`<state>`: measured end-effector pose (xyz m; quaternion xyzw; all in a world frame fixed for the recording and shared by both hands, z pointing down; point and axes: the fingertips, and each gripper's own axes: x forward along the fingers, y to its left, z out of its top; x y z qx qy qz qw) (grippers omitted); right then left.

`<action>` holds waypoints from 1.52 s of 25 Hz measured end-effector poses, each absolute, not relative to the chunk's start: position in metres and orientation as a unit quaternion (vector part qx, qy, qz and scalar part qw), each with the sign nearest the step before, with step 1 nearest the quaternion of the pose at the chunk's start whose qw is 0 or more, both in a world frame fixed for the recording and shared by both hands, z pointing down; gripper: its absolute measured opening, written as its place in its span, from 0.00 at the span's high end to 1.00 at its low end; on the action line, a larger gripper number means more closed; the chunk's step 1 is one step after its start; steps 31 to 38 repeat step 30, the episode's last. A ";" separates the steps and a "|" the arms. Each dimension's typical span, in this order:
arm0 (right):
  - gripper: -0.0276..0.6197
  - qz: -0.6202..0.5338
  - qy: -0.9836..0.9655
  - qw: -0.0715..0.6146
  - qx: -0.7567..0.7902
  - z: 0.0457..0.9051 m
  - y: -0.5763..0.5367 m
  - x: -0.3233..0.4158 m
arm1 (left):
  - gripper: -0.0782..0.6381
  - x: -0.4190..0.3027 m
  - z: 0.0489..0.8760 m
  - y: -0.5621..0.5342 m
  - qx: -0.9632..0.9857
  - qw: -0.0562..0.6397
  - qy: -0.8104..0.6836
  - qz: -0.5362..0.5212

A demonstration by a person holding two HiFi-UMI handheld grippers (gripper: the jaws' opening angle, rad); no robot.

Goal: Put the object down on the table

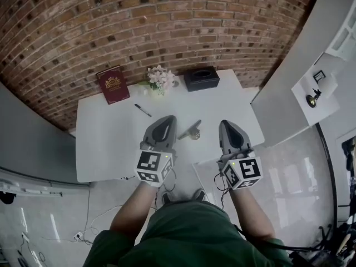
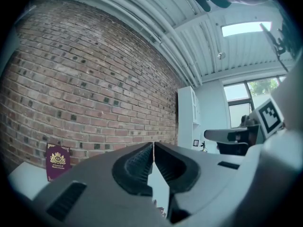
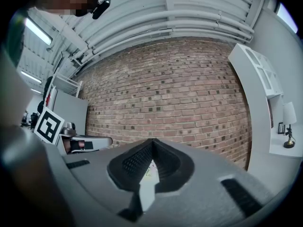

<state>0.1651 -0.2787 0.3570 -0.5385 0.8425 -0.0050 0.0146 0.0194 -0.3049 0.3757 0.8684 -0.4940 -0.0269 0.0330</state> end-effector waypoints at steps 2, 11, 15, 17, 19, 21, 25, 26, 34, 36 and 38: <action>0.95 -0.007 0.842 0.015 -0.539 0.358 -0.281 0.168 | 0.88 0.023 0.377 -0.307 0.869 0.034 -0.493 -0.024; 0.95 -0.020 0.843 0.021 -0.536 0.364 -0.290 0.184 | 0.88 0.043 0.384 -0.313 0.870 0.037 -0.491 -0.010; 0.95 -0.024 0.844 0.022 -0.535 0.368 -0.294 0.193 | 0.88 0.052 0.388 -0.317 0.868 0.038 -0.494 -0.003; 0.95 -0.027 0.845 0.022 -0.533 0.372 -0.296 0.197 | 0.88 0.056 0.391 -0.318 0.867 0.039 -0.496 0.001; 0.95 -0.030 0.847 0.023 -0.531 0.376 -0.298 0.201 | 0.88 0.061 0.394 -0.319 0.866 0.038 -0.498 0.005; 0.95 -0.033 0.848 0.024 -0.528 0.379 -0.301 0.205 | 0.88 0.064 0.397 -0.321 0.865 0.037 -0.500 0.008; 0.95 -0.037 0.852 0.026 -0.521 0.381 -0.307 0.212 | 0.88 0.072 0.398 -0.326 0.861 0.034 -0.507 0.016; 0.95 -0.038 0.854 0.026 -0.519 0.381 -0.309 0.214 | 0.88 0.074 0.398 -0.327 0.860 0.034 -0.509 0.018; 0.95 -0.038 0.858 0.027 -0.511 0.383 -0.315 0.222 | 0.88 0.084 0.401 -0.331 0.857 0.029 -0.514 0.024; 0.95 -0.038 0.858 0.027 -0.511 0.383 -0.315 0.222 | 0.88 0.084 0.401 -0.331 0.857 0.029 -0.514 0.024; 0.95 -0.038 0.858 0.027 -0.511 0.383 -0.315 0.222 | 0.88 0.084 0.401 -0.331 0.857 0.029 -0.514 0.024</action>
